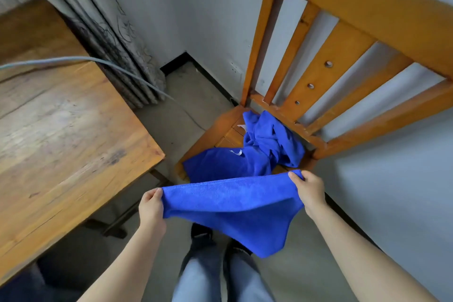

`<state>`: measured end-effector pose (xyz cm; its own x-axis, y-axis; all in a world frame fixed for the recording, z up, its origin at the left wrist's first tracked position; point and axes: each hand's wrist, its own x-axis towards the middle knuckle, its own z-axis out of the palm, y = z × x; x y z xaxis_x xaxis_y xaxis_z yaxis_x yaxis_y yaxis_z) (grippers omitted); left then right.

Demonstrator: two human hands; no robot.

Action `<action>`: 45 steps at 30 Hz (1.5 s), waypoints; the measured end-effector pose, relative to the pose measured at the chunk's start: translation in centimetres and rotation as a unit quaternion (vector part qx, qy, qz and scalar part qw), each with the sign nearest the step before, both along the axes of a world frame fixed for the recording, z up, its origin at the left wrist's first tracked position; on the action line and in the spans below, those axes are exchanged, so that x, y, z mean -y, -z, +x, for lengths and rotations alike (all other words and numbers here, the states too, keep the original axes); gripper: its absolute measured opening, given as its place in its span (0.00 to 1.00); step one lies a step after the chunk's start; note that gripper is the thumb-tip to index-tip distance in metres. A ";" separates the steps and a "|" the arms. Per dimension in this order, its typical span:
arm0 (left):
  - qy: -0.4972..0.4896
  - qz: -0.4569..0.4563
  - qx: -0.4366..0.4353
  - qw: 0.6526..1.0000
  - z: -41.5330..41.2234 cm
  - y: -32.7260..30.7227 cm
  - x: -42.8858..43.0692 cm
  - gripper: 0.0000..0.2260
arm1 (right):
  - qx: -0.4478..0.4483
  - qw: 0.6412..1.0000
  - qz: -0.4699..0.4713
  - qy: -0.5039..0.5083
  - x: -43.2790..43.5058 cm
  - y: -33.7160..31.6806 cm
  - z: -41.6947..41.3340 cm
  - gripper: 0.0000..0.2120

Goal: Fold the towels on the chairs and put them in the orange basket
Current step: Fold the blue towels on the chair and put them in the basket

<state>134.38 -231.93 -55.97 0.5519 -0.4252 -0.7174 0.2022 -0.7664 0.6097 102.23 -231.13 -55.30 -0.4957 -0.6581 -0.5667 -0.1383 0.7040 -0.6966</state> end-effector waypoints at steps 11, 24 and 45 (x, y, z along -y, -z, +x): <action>0.009 -0.035 -0.025 0.999 0.1 10.5 6.4 0.10 | -0.053 0.988 -0.044 -0.139 8.3 9.6 3.7 0.23; 0.005 0.019 -0.095 0.995 -0.4 15.9 8.2 0.05 | -0.313 0.927 0.007 -0.208 9.7 14.4 6.1 0.08; 0.182 0.123 0.103 0.970 -4.4 15.8 10.3 0.05 | -0.373 0.880 0.138 -0.259 9.2 14.3 7.7 0.12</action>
